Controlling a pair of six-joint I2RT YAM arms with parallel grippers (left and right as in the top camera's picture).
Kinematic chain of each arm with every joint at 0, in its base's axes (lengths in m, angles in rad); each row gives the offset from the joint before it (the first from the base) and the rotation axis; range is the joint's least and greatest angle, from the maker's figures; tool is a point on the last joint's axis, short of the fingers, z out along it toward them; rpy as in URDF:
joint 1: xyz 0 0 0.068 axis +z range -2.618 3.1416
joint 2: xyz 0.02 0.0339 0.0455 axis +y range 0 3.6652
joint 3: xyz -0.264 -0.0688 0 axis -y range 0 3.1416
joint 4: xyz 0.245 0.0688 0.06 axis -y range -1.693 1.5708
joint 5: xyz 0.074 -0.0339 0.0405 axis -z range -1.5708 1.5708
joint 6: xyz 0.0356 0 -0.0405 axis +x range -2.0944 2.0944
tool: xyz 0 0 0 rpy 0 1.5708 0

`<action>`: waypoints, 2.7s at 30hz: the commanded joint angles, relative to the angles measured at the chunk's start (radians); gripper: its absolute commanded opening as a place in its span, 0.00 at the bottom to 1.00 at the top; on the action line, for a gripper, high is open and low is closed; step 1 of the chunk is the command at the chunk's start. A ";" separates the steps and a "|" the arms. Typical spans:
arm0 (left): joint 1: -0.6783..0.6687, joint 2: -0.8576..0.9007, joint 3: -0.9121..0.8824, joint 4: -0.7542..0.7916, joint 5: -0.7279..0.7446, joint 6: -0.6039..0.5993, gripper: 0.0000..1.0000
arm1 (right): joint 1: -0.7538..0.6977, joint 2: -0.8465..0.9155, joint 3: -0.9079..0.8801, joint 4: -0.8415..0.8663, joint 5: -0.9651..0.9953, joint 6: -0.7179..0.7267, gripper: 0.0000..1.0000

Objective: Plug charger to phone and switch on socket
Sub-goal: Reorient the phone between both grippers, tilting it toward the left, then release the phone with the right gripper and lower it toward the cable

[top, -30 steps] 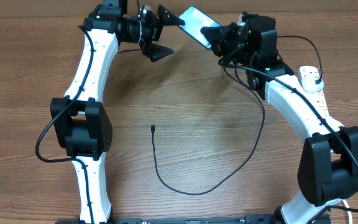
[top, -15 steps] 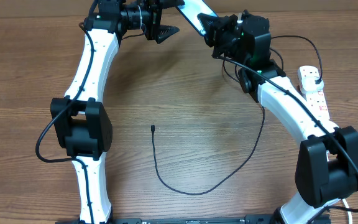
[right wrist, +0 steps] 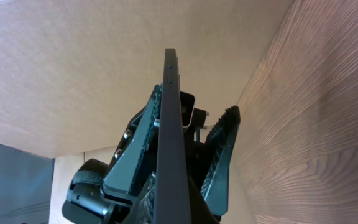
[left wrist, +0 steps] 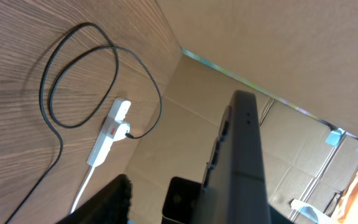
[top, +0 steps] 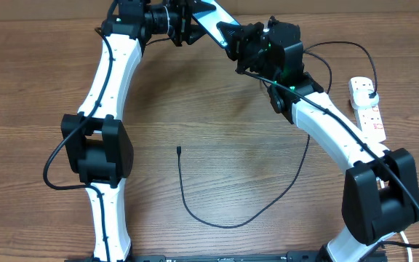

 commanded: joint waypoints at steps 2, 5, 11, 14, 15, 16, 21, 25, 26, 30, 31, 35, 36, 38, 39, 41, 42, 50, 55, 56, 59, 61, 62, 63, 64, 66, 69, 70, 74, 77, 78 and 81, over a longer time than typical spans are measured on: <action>-0.007 -0.003 0.021 0.003 -0.018 -0.011 0.39 | -0.001 -0.037 0.011 0.002 0.017 0.003 0.04; -0.008 -0.003 0.021 0.003 -0.032 -0.011 0.31 | -0.001 -0.037 0.011 -0.034 0.017 0.003 0.04; -0.008 -0.003 0.021 0.003 -0.055 -0.011 0.23 | -0.001 -0.037 0.011 -0.050 0.017 0.004 0.04; -0.008 -0.003 0.021 0.003 -0.061 -0.011 0.15 | -0.001 -0.037 0.011 -0.050 0.017 0.003 0.04; -0.008 -0.003 0.021 0.003 -0.061 -0.011 0.10 | -0.001 -0.037 0.011 -0.051 0.017 0.004 0.04; -0.008 -0.003 0.021 0.003 -0.061 -0.011 0.04 | -0.001 -0.037 0.011 -0.051 0.017 0.003 0.04; -0.008 -0.003 0.021 0.003 -0.061 -0.011 0.04 | -0.001 -0.037 0.011 -0.051 0.017 0.003 0.17; -0.008 -0.003 0.021 0.003 -0.061 -0.011 0.04 | -0.001 -0.037 0.011 -0.051 0.017 0.003 0.25; -0.007 -0.003 0.021 0.003 -0.061 -0.011 0.04 | -0.001 -0.037 0.011 -0.051 0.017 0.003 0.27; -0.007 -0.003 0.021 0.003 -0.061 -0.010 0.04 | -0.001 -0.037 0.011 -0.051 0.017 0.003 0.35; -0.006 -0.003 0.021 0.003 -0.061 -0.010 0.04 | -0.001 -0.037 0.011 -0.051 0.017 0.003 0.37; -0.003 -0.003 0.021 0.003 -0.061 0.000 0.04 | -0.001 -0.037 0.011 -0.051 0.017 -0.002 0.48; -0.001 -0.003 0.021 0.003 -0.061 0.018 0.04 | -0.001 -0.037 0.011 -0.056 0.016 -0.003 0.51; 0.006 -0.003 0.021 0.002 -0.061 0.066 0.04 | -0.001 -0.037 0.011 -0.063 0.013 -0.041 0.54; 0.009 -0.003 0.021 0.002 -0.060 0.095 0.04 | -0.002 -0.037 0.011 -0.067 0.007 -0.074 0.58; 0.020 -0.003 0.021 -0.006 -0.061 0.164 0.04 | -0.005 -0.037 0.011 -0.087 -0.003 -0.139 0.61; 0.026 -0.003 0.021 -0.013 -0.060 0.195 0.04 | -0.005 -0.037 0.011 -0.098 -0.006 -0.171 0.63; 0.089 -0.003 0.020 -0.105 -0.029 0.500 0.04 | -0.011 -0.037 0.011 -0.230 -0.078 -0.489 0.75; 0.142 -0.003 0.020 -0.232 -0.024 0.660 0.04 | -0.011 -0.037 0.011 -0.365 -0.080 -0.608 0.77; 0.152 -0.003 0.020 -0.255 -0.024 0.679 0.04 | -0.011 -0.037 0.011 -0.395 -0.080 -0.641 0.77; 0.190 -0.003 0.020 -0.320 -0.023 0.739 0.04 | -0.011 -0.037 0.011 -0.481 -0.081 -0.736 0.77; 0.214 -0.003 0.020 -0.351 -0.016 0.766 0.04 | -0.010 -0.037 0.011 -0.536 -0.082 -0.801 0.77; 0.227 -0.003 0.020 -0.363 -0.004 0.780 0.04 | -0.006 -0.037 0.011 -0.568 -0.082 -0.840 0.77; 0.238 -0.003 0.020 -0.371 0.006 0.790 0.04 | -0.002 -0.036 0.011 -0.594 -0.082 -0.868 0.77; 0.248 -0.003 0.020 -0.378 0.018 0.798 0.04 | 0.003 -0.036 0.011 -0.620 -0.083 -0.900 0.77; 0.266 -0.003 0.020 -0.382 0.042 0.806 0.04 | 0.015 -0.036 0.011 -0.663 -0.085 -0.957 0.77; 0.287 -0.003 0.019 -0.383 0.061 0.806 0.04 | 0.058 -0.032 0.011 -0.727 -0.088 -1.025 0.75; 0.288 -0.003 0.019 -0.383 0.066 0.806 0.04 | 0.071 -0.029 0.011 -0.739 -0.088 -1.028 0.74; 0.290 -0.003 0.020 -0.383 0.074 0.806 0.04 | 0.133 -0.007 0.011 -0.792 -0.087 -1.032 0.70; 0.290 -0.003 0.019 -0.383 0.074 0.799 0.04 | 0.174 0.023 0.011 -0.819 -0.088 -1.031 0.68; 0.290 -0.003 0.019 -0.383 0.074 0.797 0.04 | 0.188 0.032 0.011 -0.826 -0.089 -1.030 0.67; 0.292 -0.003 0.019 -0.380 0.074 0.794 0.04 | 0.229 0.060 0.011 -0.838 -0.089 -1.030 0.63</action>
